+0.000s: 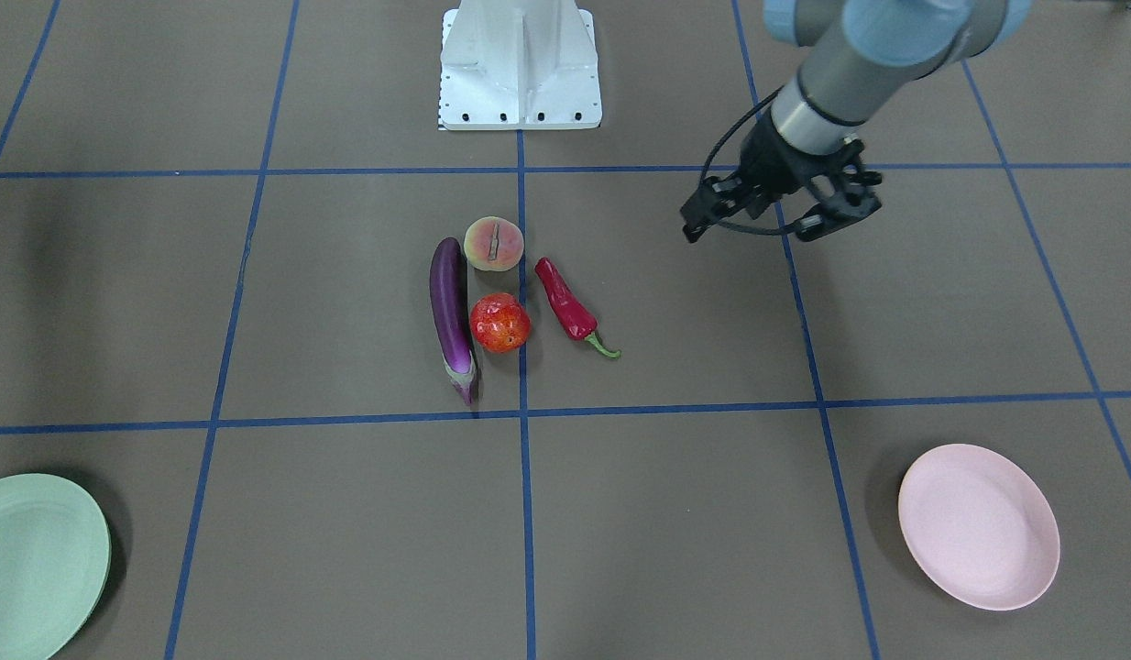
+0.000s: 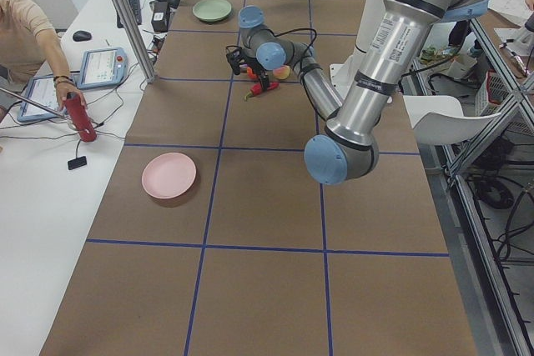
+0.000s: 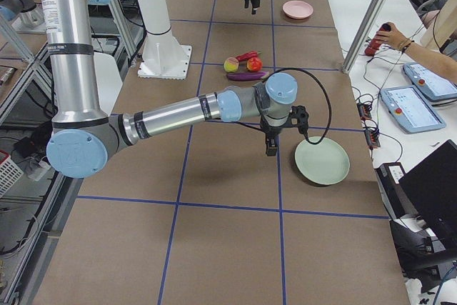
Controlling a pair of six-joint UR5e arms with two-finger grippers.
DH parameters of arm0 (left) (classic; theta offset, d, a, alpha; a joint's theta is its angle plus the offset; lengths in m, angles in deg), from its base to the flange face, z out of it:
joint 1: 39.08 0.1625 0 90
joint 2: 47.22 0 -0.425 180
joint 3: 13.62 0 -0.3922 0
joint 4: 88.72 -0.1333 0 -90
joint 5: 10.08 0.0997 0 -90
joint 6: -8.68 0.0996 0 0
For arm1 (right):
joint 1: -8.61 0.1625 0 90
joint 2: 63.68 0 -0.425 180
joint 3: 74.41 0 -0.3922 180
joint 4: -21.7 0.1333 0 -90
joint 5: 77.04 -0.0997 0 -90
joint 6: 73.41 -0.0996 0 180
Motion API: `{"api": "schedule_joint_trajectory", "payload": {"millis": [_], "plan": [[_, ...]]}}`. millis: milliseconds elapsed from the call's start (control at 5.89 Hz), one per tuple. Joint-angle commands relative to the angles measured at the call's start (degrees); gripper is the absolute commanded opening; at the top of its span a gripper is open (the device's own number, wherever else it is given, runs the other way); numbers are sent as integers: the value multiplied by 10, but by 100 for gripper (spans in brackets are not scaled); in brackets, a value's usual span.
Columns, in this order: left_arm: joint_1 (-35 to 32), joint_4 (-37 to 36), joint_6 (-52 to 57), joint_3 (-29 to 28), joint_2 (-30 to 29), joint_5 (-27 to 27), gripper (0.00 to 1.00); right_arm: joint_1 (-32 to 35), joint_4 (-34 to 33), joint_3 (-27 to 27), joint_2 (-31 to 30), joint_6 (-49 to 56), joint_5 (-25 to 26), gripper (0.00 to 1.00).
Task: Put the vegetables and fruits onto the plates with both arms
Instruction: 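Reach the left gripper down to the red chili pepper and grasp it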
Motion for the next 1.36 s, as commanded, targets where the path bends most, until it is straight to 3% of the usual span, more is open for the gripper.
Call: {"api": "schedule_joint_trajectory", "payload": {"millis": [0, 509, 848, 1018, 1188], "plan": [[41, 6, -34, -152, -101, 30, 100, -45, 0, -10, -8, -42, -14, 100], [77, 20, -53, -249, -146, 43, 100, -89, 63, -14, -8, -121, -16, 100], [89, 85, -85, -337, -182, 65, 100, -98, 94, -17, -14, -153, -16, 100], [92, 84, -86, -336, -183, 76, 91, -99, 94, -17, -14, -153, -16, 100], [89, 84, -89, -331, -185, 74, 1, -102, 94, -17, -13, -153, -16, 100]]}}
